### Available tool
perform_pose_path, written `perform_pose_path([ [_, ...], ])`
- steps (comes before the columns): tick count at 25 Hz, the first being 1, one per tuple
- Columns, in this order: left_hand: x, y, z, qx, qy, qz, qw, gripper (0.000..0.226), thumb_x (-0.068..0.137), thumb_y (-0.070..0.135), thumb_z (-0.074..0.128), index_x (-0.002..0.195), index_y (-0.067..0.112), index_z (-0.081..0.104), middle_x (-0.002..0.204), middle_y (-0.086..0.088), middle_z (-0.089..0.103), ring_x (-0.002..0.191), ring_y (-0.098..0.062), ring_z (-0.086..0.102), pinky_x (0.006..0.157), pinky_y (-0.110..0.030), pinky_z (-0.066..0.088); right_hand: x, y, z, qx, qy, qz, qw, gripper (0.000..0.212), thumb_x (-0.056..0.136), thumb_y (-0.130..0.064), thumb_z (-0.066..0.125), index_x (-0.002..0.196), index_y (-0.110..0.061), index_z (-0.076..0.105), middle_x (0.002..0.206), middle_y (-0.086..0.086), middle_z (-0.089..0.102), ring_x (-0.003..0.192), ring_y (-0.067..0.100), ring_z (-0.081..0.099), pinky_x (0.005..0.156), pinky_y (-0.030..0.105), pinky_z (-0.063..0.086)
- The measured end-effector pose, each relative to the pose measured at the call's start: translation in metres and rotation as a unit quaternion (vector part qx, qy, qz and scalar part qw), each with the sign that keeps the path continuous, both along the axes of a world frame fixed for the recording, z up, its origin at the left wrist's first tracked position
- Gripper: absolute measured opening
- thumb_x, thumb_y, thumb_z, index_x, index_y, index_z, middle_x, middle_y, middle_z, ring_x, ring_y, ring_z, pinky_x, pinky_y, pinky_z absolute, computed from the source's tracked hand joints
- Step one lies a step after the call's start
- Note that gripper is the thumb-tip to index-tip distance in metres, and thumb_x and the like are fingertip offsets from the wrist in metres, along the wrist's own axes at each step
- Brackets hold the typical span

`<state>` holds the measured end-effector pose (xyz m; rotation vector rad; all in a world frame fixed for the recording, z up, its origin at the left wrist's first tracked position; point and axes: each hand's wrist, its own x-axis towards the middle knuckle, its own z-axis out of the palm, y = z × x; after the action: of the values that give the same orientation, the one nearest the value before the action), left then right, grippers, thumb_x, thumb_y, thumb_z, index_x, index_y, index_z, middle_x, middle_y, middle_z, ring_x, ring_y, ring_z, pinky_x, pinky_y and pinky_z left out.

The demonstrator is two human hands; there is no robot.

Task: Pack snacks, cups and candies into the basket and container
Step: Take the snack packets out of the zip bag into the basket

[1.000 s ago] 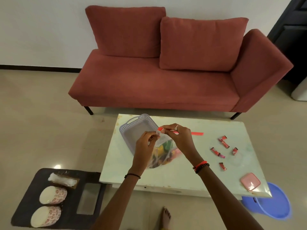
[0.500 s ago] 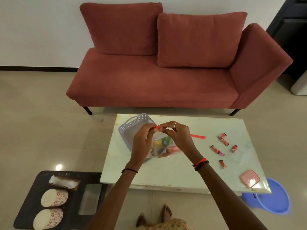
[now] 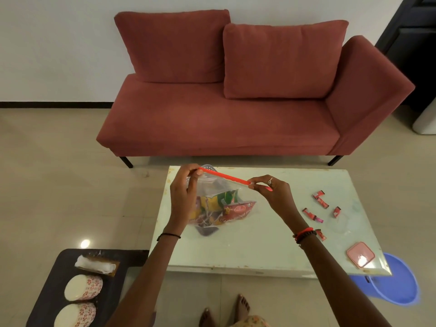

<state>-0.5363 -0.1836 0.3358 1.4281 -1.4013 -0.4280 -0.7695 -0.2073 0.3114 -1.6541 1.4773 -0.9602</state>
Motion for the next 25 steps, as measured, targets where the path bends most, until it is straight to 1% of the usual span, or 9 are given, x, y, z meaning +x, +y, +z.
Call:
perform_pose_path([
  [5,0.017,-0.003,0.008,0.007,0.053,0.043,0.998,0.010,0.093,0.012,0.050,0.097,0.008,0.059,0.092,-0.003,0.063,0.084,-0.009,0.058,0.076,-0.012,0.046,-0.027,0.003,-0.003,0.015,0.022,-0.014,1.000,0.012,0.078,-0.014,0.074,0.090,-0.013,0.075,0.093,-0.005,0.073,0.091,0.010,0.067,0.075,-0.007,0.038],
  [8,0.022,-0.004,0.016,-0.005,0.075,0.041,0.996,0.010,0.093,0.010,0.048,0.092,0.016,0.056,0.084,0.007,0.060,0.081,0.001,0.056,0.075,-0.010,0.045,-0.040,0.006,-0.008,0.029,0.043,-0.018,0.999,0.014,0.079,-0.018,0.073,0.092,-0.014,0.075,0.099,-0.001,0.075,0.094,0.011,0.066,0.077,-0.005,0.039],
  [10,0.021,-0.004,0.018,-0.002,0.077,0.033,0.996,0.011,0.094,0.010,0.048,0.093,0.018,0.056,0.085,0.009,0.060,0.082,0.000,0.056,0.077,-0.015,0.046,-0.044,0.007,-0.008,0.042,0.053,-0.004,0.998,0.015,0.080,-0.018,0.072,0.094,-0.013,0.074,0.103,0.001,0.074,0.099,0.014,0.066,0.082,0.004,0.041],
  [12,0.017,-0.005,0.018,0.002,0.097,0.034,0.995,0.011,0.094,0.010,0.048,0.094,0.017,0.056,0.088,0.001,0.060,0.086,-0.013,0.058,0.080,-0.026,0.048,-0.041,0.008,-0.004,0.054,0.070,0.030,0.996,0.020,0.081,-0.020,0.071,0.099,-0.012,0.073,0.109,0.003,0.072,0.104,0.017,0.064,0.088,0.019,0.042],
  [15,0.012,-0.006,0.019,0.005,0.099,0.016,0.995,0.011,0.094,0.009,0.047,0.096,0.014,0.057,0.092,-0.006,0.061,0.090,-0.023,0.059,0.082,-0.031,0.049,-0.021,0.007,0.010,0.048,0.076,0.100,0.991,0.031,0.083,-0.019,0.069,0.112,-0.010,0.069,0.117,0.006,0.069,0.106,0.017,0.062,0.087,0.022,0.045],
  [18,0.005,-0.008,0.020,0.007,0.102,-0.002,0.995,0.012,0.093,0.006,0.048,0.096,0.012,0.057,0.090,-0.007,0.062,0.088,-0.023,0.061,0.083,-0.028,0.050,0.007,0.003,0.021,0.039,0.056,0.144,0.987,0.026,0.085,-0.009,0.065,0.110,-0.003,0.069,0.111,0.012,0.070,0.096,0.019,0.064,0.079,0.014,0.048],
  [20,0.004,-0.009,0.018,0.007,0.102,0.001,0.995,0.013,0.093,0.006,0.048,0.095,0.015,0.057,0.088,0.003,0.062,0.086,-0.009,0.060,0.081,-0.018,0.049,0.017,0.001,0.024,0.054,0.040,0.115,0.991,0.021,0.086,-0.007,0.064,0.105,0.000,0.071,0.107,0.015,0.071,0.091,0.018,0.063,0.074,0.010,0.047],
  [22,0.007,-0.010,0.013,0.015,0.093,0.002,0.996,0.011,0.093,0.007,0.049,0.095,0.014,0.057,0.085,0.011,0.061,0.082,0.005,0.059,0.077,-0.006,0.046,0.018,0.000,0.025,0.079,0.010,0.078,0.994,0.019,0.085,-0.006,0.066,0.101,0.001,0.072,0.104,0.016,0.072,0.087,0.018,0.063,0.073,0.012,0.048],
  [25,0.012,-0.011,0.002,0.047,0.082,0.018,0.995,0.012,0.092,0.012,0.051,0.099,0.007,0.060,0.097,-0.007,0.064,0.085,-0.002,0.058,0.077,-0.002,0.044,0.018,0.001,0.023,0.106,-0.016,0.067,0.992,0.016,0.081,-0.009,0.071,0.093,0.002,0.073,0.094,0.015,0.073,0.079,0.017,0.064,0.068,0.014,0.050],
])
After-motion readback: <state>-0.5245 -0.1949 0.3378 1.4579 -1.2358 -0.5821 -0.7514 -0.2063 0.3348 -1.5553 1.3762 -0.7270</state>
